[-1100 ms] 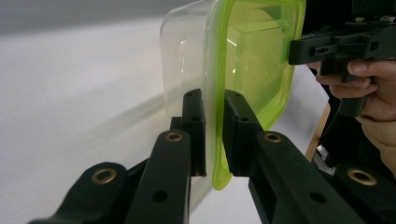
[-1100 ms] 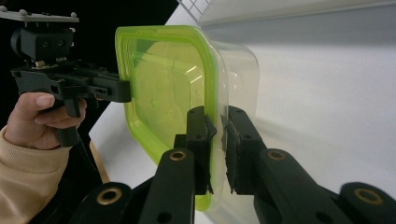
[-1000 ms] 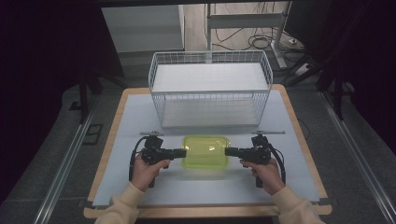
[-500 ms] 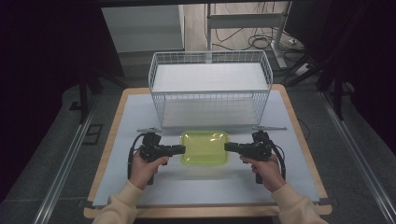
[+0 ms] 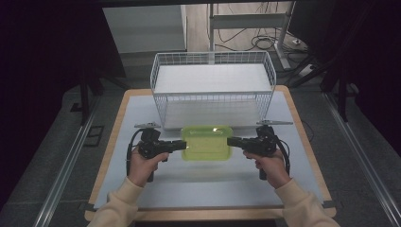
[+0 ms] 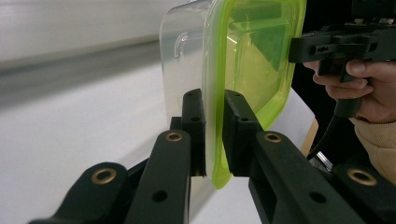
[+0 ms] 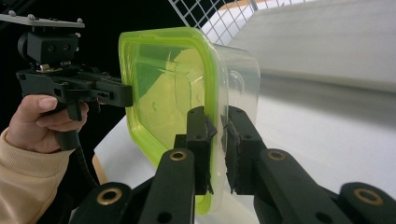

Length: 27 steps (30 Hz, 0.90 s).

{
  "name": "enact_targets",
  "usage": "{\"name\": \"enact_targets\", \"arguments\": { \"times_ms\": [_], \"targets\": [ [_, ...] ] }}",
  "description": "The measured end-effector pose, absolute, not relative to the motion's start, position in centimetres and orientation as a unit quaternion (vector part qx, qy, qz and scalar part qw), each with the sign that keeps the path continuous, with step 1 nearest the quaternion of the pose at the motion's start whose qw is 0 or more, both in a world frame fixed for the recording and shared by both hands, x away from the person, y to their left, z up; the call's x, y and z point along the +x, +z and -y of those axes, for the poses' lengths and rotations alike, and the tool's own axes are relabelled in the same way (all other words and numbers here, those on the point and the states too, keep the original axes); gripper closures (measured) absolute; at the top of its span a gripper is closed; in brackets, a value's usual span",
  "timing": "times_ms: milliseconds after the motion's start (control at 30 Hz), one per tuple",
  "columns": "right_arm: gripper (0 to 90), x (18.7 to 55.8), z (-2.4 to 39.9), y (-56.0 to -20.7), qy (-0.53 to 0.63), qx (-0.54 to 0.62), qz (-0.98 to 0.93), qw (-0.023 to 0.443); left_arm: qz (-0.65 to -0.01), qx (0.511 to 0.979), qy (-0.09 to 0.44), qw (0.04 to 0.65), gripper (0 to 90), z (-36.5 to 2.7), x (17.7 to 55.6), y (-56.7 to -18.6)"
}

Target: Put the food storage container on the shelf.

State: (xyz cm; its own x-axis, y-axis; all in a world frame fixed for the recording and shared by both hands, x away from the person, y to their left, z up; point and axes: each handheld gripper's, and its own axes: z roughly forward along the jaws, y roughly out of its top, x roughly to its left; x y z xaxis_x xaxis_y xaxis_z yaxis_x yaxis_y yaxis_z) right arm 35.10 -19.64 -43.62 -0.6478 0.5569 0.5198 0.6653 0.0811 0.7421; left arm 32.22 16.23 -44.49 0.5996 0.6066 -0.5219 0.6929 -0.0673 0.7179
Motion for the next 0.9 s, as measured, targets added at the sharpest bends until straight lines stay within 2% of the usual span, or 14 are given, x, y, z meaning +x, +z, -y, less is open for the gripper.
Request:
{"name": "enact_targets", "arguments": {
  "times_ms": [400, 900],
  "targets": [
    [81.2, 36.1, 19.4, -39.8, -0.539, -0.408, 0.736, 0.029, -0.438, 0.726, -0.026, 0.530, 81.0, -16.3, 33.3, -41.2],
    [81.1, 37.4, 19.1, -36.9, -0.548, -0.401, 0.734, 0.015, -0.433, 0.727, -0.005, 0.533, 81.0, -16.4, 34.6, -38.0]
  ]
}}
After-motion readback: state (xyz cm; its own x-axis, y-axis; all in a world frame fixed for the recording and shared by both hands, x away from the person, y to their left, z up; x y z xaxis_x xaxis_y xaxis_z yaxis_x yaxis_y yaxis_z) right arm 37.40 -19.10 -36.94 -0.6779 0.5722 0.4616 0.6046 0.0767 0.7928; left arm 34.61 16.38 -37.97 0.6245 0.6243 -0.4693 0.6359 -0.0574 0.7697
